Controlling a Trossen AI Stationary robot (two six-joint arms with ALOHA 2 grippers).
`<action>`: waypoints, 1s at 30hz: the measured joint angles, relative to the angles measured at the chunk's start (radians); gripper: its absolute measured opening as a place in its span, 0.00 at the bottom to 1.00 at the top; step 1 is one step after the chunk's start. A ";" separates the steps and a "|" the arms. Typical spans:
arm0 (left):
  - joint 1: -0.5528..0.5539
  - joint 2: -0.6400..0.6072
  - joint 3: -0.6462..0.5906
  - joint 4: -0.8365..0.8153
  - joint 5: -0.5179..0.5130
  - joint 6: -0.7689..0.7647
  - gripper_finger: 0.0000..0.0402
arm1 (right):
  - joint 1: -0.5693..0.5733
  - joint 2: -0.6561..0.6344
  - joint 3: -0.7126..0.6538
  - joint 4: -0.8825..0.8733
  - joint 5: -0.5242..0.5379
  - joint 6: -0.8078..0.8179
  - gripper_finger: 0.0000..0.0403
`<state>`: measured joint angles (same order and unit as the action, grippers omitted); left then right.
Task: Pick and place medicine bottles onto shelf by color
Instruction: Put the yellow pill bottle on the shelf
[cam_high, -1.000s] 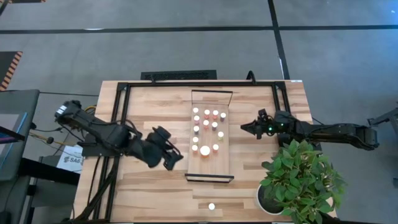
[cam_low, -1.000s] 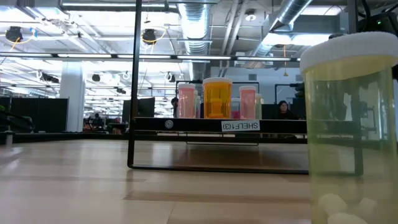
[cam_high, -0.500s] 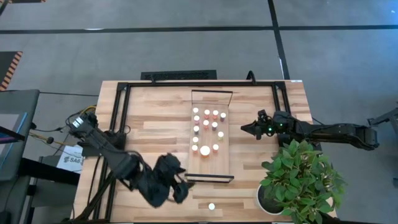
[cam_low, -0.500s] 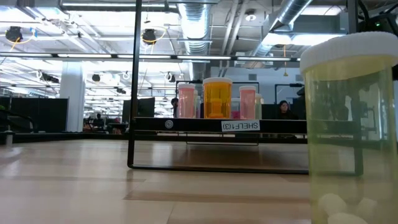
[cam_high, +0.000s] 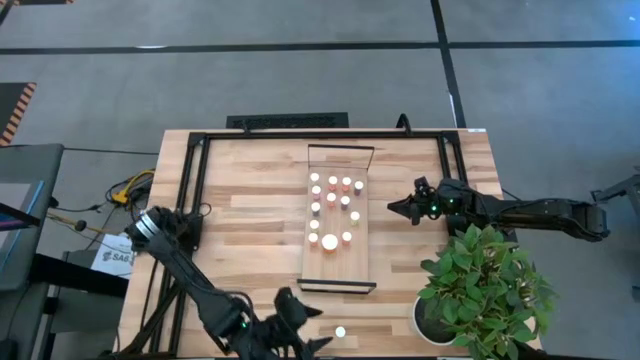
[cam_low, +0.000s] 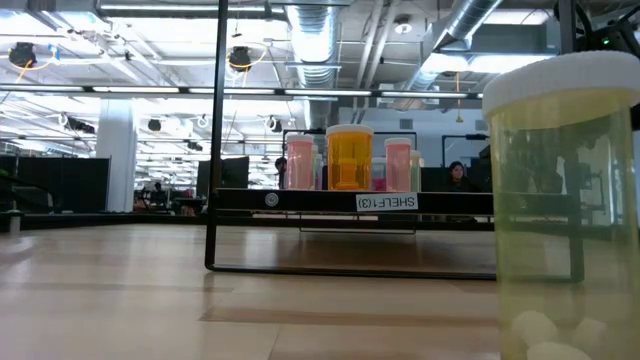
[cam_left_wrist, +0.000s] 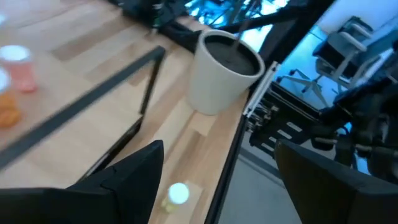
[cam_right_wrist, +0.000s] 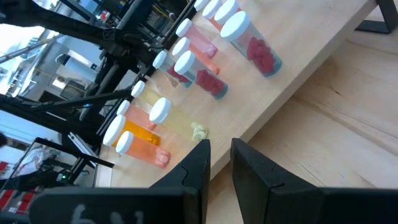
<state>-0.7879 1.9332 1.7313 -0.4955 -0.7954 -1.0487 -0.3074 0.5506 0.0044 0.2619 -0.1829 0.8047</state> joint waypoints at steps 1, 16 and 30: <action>-0.005 0.015 0.000 0.030 -0.006 0.028 0.72 | 0.000 0.000 0.000 0.000 0.000 0.000 0.21; -0.036 0.291 0.000 0.459 -0.208 0.545 0.68 | 0.000 0.000 0.000 0.000 0.000 0.000 0.21; -0.030 0.428 -0.001 0.559 -0.249 0.565 0.68 | 0.000 0.000 0.000 -0.005 0.000 0.000 0.21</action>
<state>-0.8179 2.3607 1.7300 0.0631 -1.0441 -0.4834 -0.3073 0.5507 0.0044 0.2565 -0.1829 0.8047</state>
